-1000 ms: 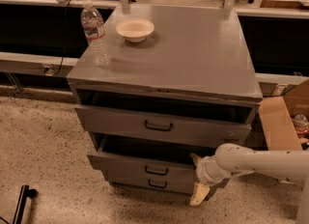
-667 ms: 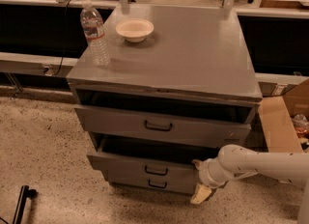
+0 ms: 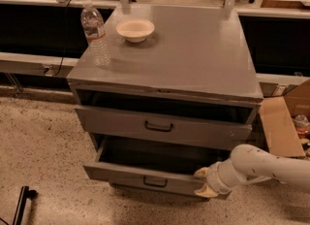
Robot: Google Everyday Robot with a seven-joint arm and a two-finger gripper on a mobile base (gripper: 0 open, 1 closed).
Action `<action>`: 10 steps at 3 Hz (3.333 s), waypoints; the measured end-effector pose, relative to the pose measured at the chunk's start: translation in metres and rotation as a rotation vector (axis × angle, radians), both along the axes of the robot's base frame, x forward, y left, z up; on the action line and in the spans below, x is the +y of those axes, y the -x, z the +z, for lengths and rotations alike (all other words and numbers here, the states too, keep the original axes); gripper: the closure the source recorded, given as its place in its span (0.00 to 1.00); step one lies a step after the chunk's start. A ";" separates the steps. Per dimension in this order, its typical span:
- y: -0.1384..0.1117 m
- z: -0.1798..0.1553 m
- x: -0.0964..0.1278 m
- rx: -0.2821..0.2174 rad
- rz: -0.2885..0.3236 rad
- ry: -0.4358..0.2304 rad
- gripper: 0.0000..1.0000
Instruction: Open middle drawer
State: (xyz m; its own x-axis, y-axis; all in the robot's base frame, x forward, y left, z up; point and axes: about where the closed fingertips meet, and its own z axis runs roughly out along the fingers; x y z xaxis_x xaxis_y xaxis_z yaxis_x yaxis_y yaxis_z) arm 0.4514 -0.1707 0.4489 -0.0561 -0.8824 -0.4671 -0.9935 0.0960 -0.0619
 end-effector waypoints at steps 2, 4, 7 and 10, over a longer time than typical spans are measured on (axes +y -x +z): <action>0.055 0.030 0.001 0.122 0.143 -0.010 0.86; 0.048 0.073 0.004 0.041 0.187 -0.020 0.40; -0.033 0.019 0.019 -0.071 0.063 0.045 0.89; -0.020 -0.043 -0.003 -0.002 -0.015 0.086 1.00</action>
Offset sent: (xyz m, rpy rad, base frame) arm -0.0962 -0.0009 0.0520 0.0230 0.2270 0.2623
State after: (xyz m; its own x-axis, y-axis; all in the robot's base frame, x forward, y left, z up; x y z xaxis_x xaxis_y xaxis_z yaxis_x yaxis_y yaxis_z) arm 0.4709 -0.1740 0.4061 -0.0687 -0.9184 -0.3896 -0.9918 0.1051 -0.0727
